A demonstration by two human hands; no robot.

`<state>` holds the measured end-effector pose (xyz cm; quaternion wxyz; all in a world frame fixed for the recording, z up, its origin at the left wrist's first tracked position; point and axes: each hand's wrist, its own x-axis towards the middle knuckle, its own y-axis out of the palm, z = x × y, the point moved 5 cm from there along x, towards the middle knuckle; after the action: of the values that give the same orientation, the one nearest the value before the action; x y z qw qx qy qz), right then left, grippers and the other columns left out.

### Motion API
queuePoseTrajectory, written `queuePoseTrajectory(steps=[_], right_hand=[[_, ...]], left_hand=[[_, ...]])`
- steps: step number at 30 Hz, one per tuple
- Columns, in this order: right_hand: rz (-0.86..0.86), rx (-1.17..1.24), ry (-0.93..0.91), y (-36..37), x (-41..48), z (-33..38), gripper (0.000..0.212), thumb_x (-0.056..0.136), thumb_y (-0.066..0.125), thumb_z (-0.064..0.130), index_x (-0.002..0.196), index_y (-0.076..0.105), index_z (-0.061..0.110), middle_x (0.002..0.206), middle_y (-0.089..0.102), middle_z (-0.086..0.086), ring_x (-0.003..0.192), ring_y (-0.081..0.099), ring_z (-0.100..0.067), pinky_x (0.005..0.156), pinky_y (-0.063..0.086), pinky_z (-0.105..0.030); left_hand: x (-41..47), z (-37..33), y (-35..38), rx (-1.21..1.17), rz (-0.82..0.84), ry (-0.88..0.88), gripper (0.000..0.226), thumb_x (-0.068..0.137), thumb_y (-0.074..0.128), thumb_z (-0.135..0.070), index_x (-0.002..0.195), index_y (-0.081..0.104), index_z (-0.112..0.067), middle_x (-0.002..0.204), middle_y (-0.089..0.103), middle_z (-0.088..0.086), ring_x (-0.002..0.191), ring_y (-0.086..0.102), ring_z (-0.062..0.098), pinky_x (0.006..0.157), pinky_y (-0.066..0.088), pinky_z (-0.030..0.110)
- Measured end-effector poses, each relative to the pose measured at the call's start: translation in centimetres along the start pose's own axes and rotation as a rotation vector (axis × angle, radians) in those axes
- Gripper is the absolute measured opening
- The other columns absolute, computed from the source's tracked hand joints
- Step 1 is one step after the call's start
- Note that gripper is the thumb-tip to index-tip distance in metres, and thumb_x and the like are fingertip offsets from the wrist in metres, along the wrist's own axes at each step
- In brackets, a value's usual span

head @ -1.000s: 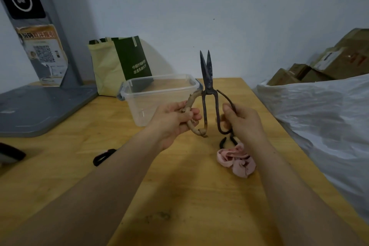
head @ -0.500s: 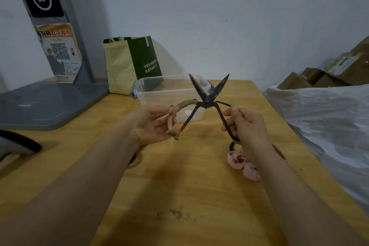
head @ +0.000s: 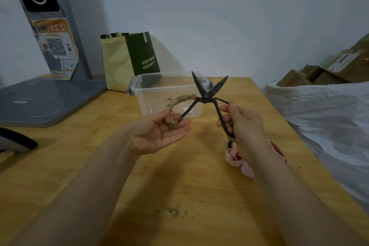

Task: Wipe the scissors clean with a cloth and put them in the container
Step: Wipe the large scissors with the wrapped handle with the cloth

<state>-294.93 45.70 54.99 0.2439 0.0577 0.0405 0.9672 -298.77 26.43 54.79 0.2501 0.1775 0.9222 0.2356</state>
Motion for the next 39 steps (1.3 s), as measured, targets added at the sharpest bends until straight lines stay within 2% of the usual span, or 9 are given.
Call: queuePoseTrajectory(steps=[6, 11, 13, 17, 26, 30, 33, 36, 39], right_hand=[[0.028, -0.019, -0.005, 1.0, -0.4, -0.6, 0.029, 0.101, 0.041, 0.030, 0.093, 0.064, 0.014, 0.062, 0.065, -0.004, 0.037, 0.042, -0.002, 0.039, 0.036, -0.016], [0.101, -0.065, -0.044, 2.4, -0.8, -1.3, 0.030, 0.101, 0.041, 0.031, 0.094, 0.066, 0.016, 0.057, 0.065, -0.002, 0.040, 0.044, -0.003, 0.048, 0.037, -0.022], [0.129, -0.100, -0.063, 2.7, -1.0, -1.3, 0.030, 0.100, 0.041, 0.032, 0.093, 0.067, 0.017, 0.057, 0.066, -0.002, 0.041, 0.044, -0.004, 0.047, 0.036, -0.023], [0.183, -0.152, -0.102, 3.2, -1.5, -0.9, 0.031, 0.101, 0.040, 0.029, 0.095, 0.067, 0.016, 0.058, 0.065, -0.001, 0.040, 0.044, -0.004, 0.041, 0.035, -0.016], [0.325, -0.360, -0.141, 3.2, -1.4, -0.7, 0.025, 0.098, 0.048, 0.029, 0.088, 0.067, 0.017, 0.064, 0.068, -0.003, 0.050, 0.053, -0.009, 0.056, 0.044, -0.027], [0.237, -0.881, -0.233, 0.2, -0.6, 1.7, 0.034, 0.088, 0.057, 0.048, 0.114, 0.065, 0.027, 0.114, 0.066, 0.009, 0.111, 0.056, -0.011, 0.095, 0.044, -0.033], [0.417, -1.502, 0.065, -2.3, -0.9, 1.8, 0.071, 0.069, 0.071, 0.060, 0.132, 0.049, 0.035, 0.135, 0.050, 0.007, 0.129, 0.041, -0.018, 0.112, 0.023, -0.045], [0.495, -1.685, 0.167, -2.7, -1.1, 1.1, 0.040, 0.069, 0.072, 0.057, 0.103, 0.063, 0.038, 0.108, 0.063, 0.011, 0.105, 0.054, -0.012, 0.098, 0.028, -0.040], [0.195, -1.492, -0.093, -3.1, 0.3, 2.1, 0.016, 0.085, 0.062, 0.039, 0.078, 0.071, 0.027, 0.075, 0.067, 0.002, 0.076, 0.058, -0.015, 0.082, 0.038, -0.036]], left_hand=[[1.0, 0.7, 0.8, -0.397, -0.070, 0.188, 0.026, 0.073, 0.067, 0.000, 0.099, 0.065, 0.000, 0.085, 0.071, 0.014, 0.085, 0.069, 0.023, 0.084, 0.055, 0.040], [2.6, 2.9, 3.0, -0.286, -0.141, 0.152, 0.027, 0.086, 0.065, -0.008, 0.113, 0.060, -0.009, 0.099, 0.057, 0.011, 0.104, 0.055, 0.026, 0.104, 0.042, 0.039], [3.1, 2.9, 4.0, -0.259, -0.073, 0.178, 0.026, 0.090, 0.060, -0.008, 0.116, 0.057, -0.007, 0.100, 0.059, 0.010, 0.106, 0.056, 0.025, 0.097, 0.048, 0.035], [3.7, 2.0, 4.3, -0.282, -0.089, 0.294, 0.009, 0.092, 0.054, -0.002, 0.099, 0.059, -0.001, 0.079, 0.064, 0.009, 0.075, 0.063, 0.016, 0.060, 0.057, 0.024], [3.0, 1.6, 2.7, -0.397, -0.112, 0.225, 0.009, 0.095, 0.050, -0.004, 0.098, 0.054, 0.004, 0.102, 0.058, 0.021, 0.101, 0.060, 0.030, 0.077, 0.052, 0.040], [2.7, 0.8, 1.1, -0.150, -0.200, 0.323, 0.013, 0.093, 0.051, 0.001, 0.105, 0.056, 0.002, 0.103, 0.064, 0.018, 0.092, 0.064, 0.026, 0.068, 0.055, 0.035], [2.0, 0.4, 0.4, 0.025, -0.238, 0.386, 0.007, 0.088, 0.057, 0.003, 0.094, 0.061, -0.001, 0.097, 0.067, 0.014, 0.087, 0.066, 0.022, 0.068, 0.056, 0.033], [2.1, 0.5, -0.1, 0.065, -0.244, 0.381, 0.008, 0.086, 0.060, 0.004, 0.092, 0.061, -0.001, 0.093, 0.068, 0.014, 0.081, 0.068, 0.021, 0.065, 0.059, 0.032], [2.6, 1.1, -0.2, 0.101, -0.203, 0.319, 0.010, 0.086, 0.059, 0.005, 0.095, 0.061, 0.003, 0.090, 0.067, 0.015, 0.078, 0.068, 0.022, 0.065, 0.060, 0.032]])
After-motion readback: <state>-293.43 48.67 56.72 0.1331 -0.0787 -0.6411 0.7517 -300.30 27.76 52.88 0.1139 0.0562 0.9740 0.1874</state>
